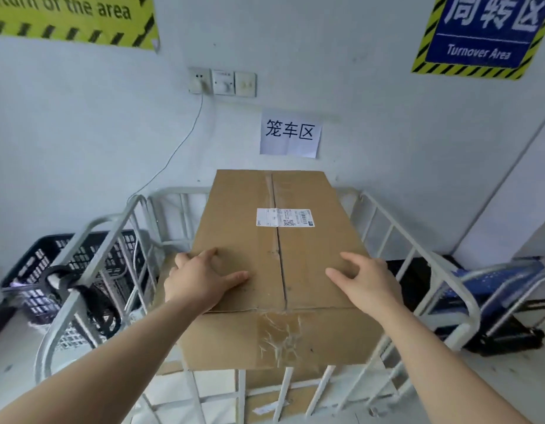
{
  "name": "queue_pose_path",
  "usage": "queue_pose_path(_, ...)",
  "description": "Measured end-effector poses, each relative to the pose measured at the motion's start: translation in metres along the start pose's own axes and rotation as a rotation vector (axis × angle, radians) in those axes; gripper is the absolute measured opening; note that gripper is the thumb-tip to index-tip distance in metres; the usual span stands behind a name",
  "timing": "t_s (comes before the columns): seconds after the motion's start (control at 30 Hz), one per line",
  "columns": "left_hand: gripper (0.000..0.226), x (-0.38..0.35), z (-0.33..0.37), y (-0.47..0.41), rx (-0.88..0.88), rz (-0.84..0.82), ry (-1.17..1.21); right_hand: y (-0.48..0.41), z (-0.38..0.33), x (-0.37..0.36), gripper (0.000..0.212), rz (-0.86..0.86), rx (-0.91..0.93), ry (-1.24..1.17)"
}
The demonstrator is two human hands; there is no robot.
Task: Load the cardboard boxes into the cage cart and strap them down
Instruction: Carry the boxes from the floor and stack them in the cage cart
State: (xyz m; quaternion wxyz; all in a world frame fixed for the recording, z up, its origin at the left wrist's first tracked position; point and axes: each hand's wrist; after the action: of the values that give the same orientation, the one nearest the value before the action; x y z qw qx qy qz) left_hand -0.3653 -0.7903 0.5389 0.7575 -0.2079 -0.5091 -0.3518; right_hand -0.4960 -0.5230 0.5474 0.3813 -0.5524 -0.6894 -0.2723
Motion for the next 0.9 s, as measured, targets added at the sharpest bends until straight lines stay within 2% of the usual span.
queue_pose_path(0.4, 0.101, -0.035, -0.056, -0.119, 0.331, -0.018, -0.017, -0.159, -0.061, -0.116, 0.061, -0.280, 0.155, -0.044)
queue_pose_path(0.6, 0.099, -0.058, -0.106, -0.177, 0.414, -0.076, -0.058, -0.199, -0.085, -0.196, 0.061, -0.385, 0.118, -0.004)
queue_pose_path(0.9, 0.099, -0.103, -0.195, -0.280, 0.423, -0.213, -0.101, -0.242, -0.112, -0.330, 0.061, -0.473, -0.042, -0.013)
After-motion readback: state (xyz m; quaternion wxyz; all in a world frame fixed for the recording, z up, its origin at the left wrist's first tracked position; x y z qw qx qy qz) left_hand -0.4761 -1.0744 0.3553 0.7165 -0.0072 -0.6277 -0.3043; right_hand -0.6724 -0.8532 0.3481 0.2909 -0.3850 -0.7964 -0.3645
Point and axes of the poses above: each hand's wrist, its own y-axis away from the middle knuckle, its own x-axis out of the back of the hand, z = x × y, and after that the axes turned 6 degrees about -y, right-handed
